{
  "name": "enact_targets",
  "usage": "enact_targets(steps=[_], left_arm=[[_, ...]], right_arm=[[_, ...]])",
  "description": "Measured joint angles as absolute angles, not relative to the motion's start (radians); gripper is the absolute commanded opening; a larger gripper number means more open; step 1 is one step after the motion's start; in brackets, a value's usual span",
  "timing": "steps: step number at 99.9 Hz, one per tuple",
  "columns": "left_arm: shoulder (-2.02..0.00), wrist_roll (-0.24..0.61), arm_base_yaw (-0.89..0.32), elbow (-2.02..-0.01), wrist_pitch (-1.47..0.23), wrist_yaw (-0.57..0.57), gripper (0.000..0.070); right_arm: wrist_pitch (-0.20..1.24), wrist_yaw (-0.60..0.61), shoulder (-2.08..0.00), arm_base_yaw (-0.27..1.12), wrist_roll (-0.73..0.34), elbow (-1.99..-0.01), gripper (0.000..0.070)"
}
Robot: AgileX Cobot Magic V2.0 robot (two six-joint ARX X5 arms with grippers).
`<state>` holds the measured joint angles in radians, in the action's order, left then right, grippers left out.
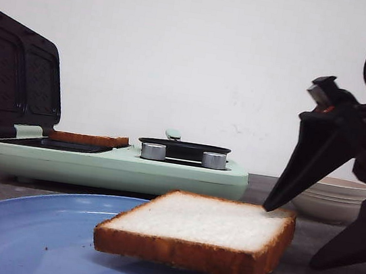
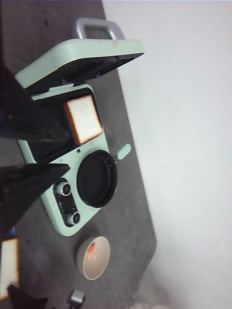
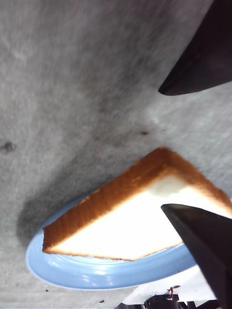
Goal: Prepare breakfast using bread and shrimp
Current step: 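Grasp the remaining bread slice on the blue plate with the right gripper, then carry the bread with the right gripper and lower it into the sandwich maker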
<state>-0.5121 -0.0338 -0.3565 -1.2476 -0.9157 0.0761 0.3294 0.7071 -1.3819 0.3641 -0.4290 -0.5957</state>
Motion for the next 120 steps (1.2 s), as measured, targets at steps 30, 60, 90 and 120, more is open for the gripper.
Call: enact_targets(steps=[30,60,90,120], left_arm=[[-0.512,-0.034,-0.37,-1.248,-0.916,0.076,0.0002],[-0.512,-0.035,-0.381,-1.248,-0.916,0.076,0.0003],[-0.512,-0.035,-0.384,-1.247,-0.916,0.076,0.0003],[-0.512,-0.035,-0.384,-1.248,-0.916,0.076,0.0003]], right_arm=[[0.228,0.723,-1.407,0.405,-0.455,-0.598,0.0],[0.269,0.704,-1.346,0.411,-0.469,-0.767,0.0],[0.289,0.706,-1.384,0.424,-0.476,-1.13,0.0],[0.406,0.773,-1.747,0.436,-0.448,-1.513,0.0]])
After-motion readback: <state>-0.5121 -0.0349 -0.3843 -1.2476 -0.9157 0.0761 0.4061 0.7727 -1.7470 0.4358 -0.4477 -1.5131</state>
